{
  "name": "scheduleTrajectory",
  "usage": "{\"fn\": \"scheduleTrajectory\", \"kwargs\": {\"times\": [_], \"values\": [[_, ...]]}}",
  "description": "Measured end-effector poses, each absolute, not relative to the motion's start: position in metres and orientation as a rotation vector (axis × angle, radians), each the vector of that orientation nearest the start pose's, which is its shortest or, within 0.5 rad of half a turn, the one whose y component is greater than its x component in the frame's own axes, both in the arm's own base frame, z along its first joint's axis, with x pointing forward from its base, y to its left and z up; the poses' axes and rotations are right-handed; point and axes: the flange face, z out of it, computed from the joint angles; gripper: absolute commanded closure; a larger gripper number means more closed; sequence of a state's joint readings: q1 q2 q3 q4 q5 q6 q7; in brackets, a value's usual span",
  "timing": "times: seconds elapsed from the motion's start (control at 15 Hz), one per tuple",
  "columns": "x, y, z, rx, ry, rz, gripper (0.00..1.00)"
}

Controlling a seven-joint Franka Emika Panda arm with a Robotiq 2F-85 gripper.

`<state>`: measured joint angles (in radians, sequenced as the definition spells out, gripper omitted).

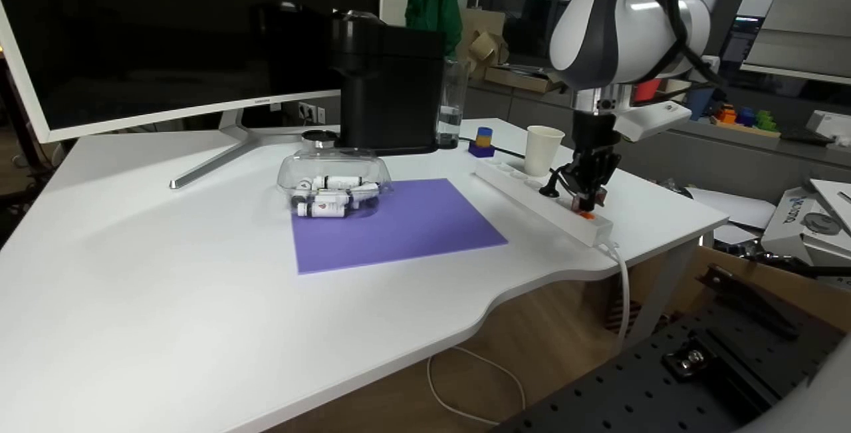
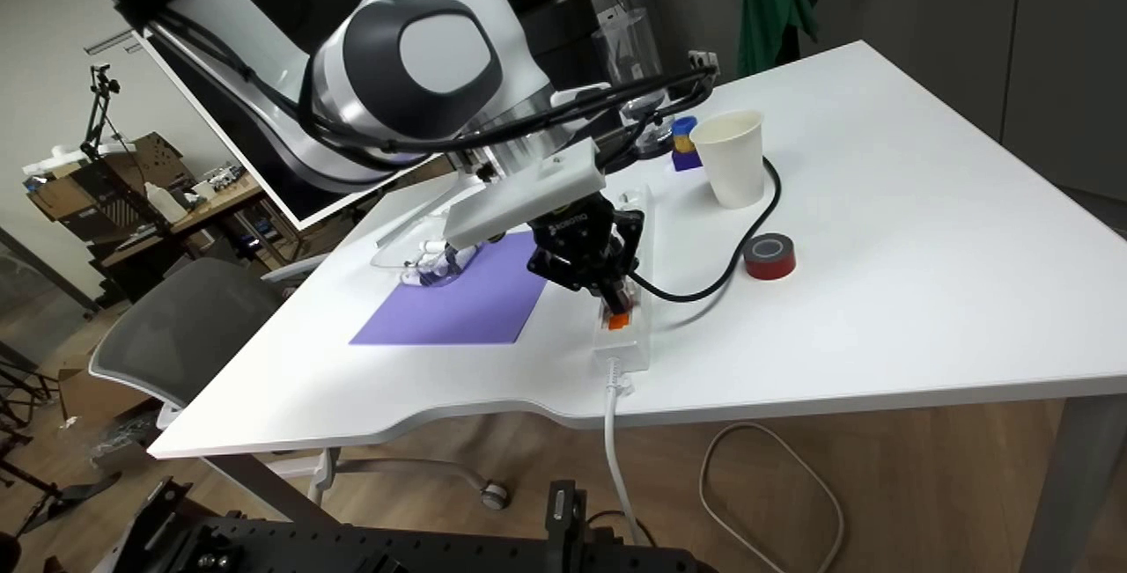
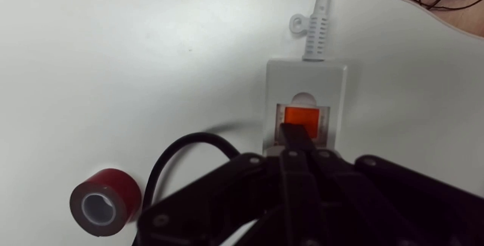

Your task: Turn on the switch of the extension cord

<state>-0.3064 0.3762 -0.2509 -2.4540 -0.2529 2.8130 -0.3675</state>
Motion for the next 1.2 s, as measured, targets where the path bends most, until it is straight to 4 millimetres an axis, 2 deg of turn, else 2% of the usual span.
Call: {"fn": "scheduleTrajectory", "kwargs": {"times": [0.27, 0.73, 1.2], "values": [[0.400, -0.252, 0.156, -3.281, -0.063, 0.137, 1.00], [0.388, -0.246, 0.165, -3.265, -0.012, 0.114, 1.00], [0.387, -0.246, 0.159, -3.262, -0.013, 0.130, 1.00]]}}
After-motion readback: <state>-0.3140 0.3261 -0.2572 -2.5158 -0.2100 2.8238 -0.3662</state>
